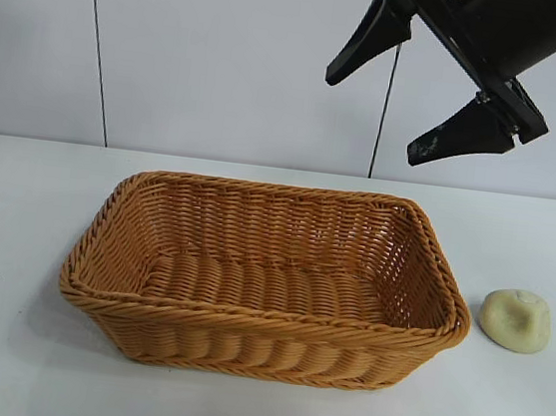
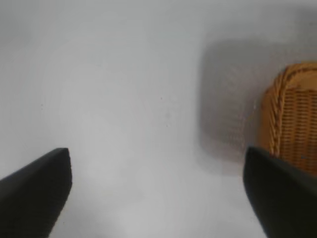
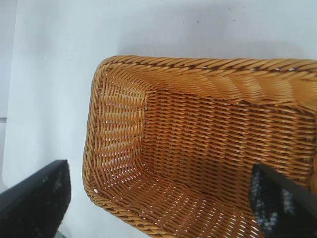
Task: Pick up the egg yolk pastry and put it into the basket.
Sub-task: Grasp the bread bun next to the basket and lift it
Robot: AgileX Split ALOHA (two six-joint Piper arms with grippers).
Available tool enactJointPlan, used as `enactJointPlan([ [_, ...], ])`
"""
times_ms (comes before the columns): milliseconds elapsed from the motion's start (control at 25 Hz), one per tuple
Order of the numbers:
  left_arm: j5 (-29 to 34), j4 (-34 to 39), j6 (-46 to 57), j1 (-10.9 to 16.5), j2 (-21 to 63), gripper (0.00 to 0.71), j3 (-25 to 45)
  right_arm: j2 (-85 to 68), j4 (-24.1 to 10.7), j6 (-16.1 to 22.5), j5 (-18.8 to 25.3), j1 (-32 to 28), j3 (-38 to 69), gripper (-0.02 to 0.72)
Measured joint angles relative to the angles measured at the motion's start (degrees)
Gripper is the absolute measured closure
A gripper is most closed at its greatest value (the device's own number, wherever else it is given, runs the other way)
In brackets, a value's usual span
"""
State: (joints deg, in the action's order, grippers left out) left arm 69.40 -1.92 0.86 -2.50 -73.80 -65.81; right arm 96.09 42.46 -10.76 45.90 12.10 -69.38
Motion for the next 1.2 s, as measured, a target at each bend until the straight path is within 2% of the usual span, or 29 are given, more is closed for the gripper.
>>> enactJointPlan([
  [200,-0.21,1.92,-0.06,0.00,12.86,0.021,15.22,0.00,0.00,0.00,0.00,0.00,0.00,0.029],
  [360,-4.20,1.92,-0.06,0.00,23.97,0.021,25.79,0.00,0.00,0.00,0.00,0.00,0.00,0.029],
  [600,-8.03,-0.06,-0.06,0.00,40.55,0.021,35.89,0.00,0.00,0.00,0.00,0.00,0.00,0.029],
  [920,-8.50,-0.64,-0.29,0.00,58.50,0.021,36.89,0.00,-0.76,0.00,0.06,0.00,0.00,0.029],
  [1040,-8.55,-0.71,-0.34,0.00,65.41,0.021,36.89,0.00,-3.01,0.22,0.30,0.00,0.00,0.029],
  [1200,-8.54,-0.76,-0.34,0.00,73.06,0.021,36.89,0.00,-8.03,3.00,2.47,0.00,-0.93,0.029],
])
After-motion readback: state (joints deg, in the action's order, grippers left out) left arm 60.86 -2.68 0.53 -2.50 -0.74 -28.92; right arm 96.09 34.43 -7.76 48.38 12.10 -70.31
